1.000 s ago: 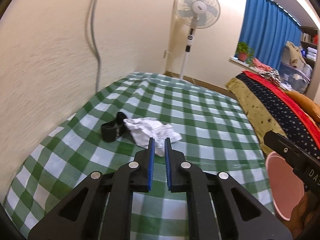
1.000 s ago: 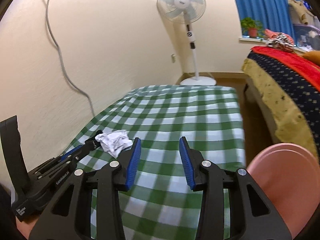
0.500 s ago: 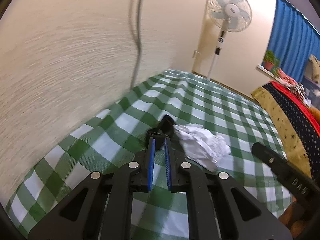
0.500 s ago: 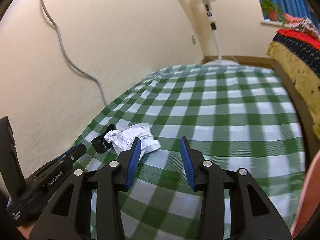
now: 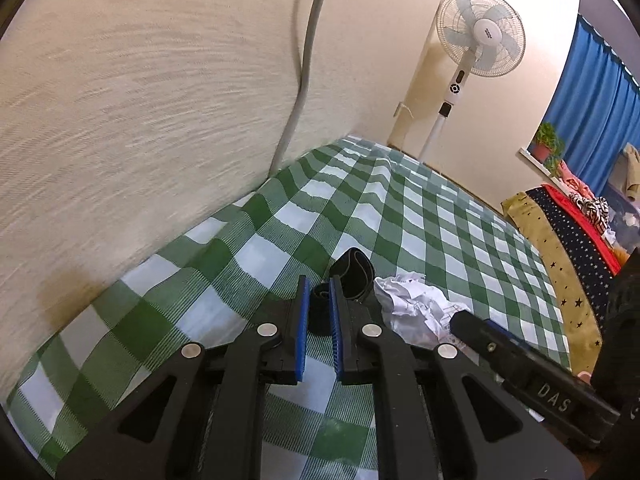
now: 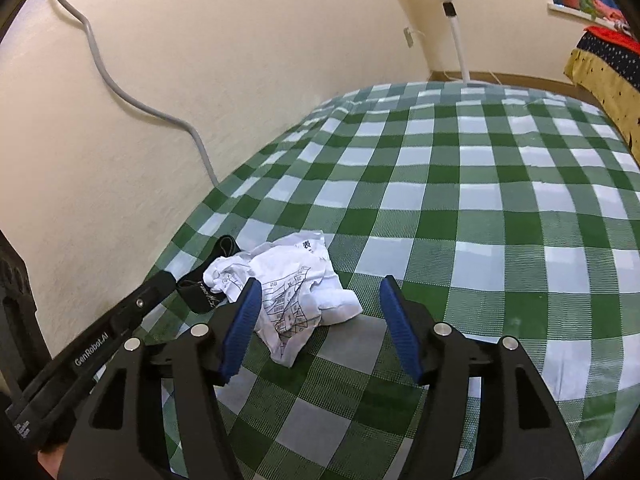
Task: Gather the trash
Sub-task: 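Grasp the black strap with the left tool while the right tool grasps the crumpled white paper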
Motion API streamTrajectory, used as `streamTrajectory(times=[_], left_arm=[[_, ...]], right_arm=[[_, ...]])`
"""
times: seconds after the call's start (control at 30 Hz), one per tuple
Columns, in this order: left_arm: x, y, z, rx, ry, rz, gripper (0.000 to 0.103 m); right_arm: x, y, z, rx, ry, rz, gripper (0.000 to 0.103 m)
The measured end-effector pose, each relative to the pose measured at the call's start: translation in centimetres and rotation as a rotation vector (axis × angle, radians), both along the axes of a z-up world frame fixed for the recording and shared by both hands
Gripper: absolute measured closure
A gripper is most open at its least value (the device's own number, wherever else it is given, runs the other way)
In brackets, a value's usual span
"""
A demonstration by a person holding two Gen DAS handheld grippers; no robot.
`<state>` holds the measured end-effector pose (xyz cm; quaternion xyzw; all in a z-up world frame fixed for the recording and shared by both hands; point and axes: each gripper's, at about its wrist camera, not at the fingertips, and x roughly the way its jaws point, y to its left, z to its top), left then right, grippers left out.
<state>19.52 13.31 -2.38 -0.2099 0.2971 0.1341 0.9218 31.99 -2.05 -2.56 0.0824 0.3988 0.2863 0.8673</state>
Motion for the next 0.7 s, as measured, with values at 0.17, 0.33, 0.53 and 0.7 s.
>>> streamTrajectory(times=[0.17, 0.33, 0.53, 0.7], left_arm=[[0.9, 0.1, -0.9, -0.033, 0.040, -0.017, 0.093], [1.0, 0.2, -1.2, -0.043, 0.051, -0.022, 0.093], [1.3, 0.0, -1.3, -0.046, 0.058, -0.036, 0.085], [1.5, -0.1, -1.5, -0.048, 0.066, -0.046, 0.085]], right_arm=[[0.0, 0.5, -0.2, -0.022, 0.010, 0.015, 0.052], [-0.1, 0.6, -0.2, -0.030, 0.013, 0.020, 0.064], [-0.4, 0.7, 0.0, -0.029, -0.001, 0.025, 0.078], [-0.7, 0.5, 0.1, -0.018, -0.011, 0.024, 0.091]])
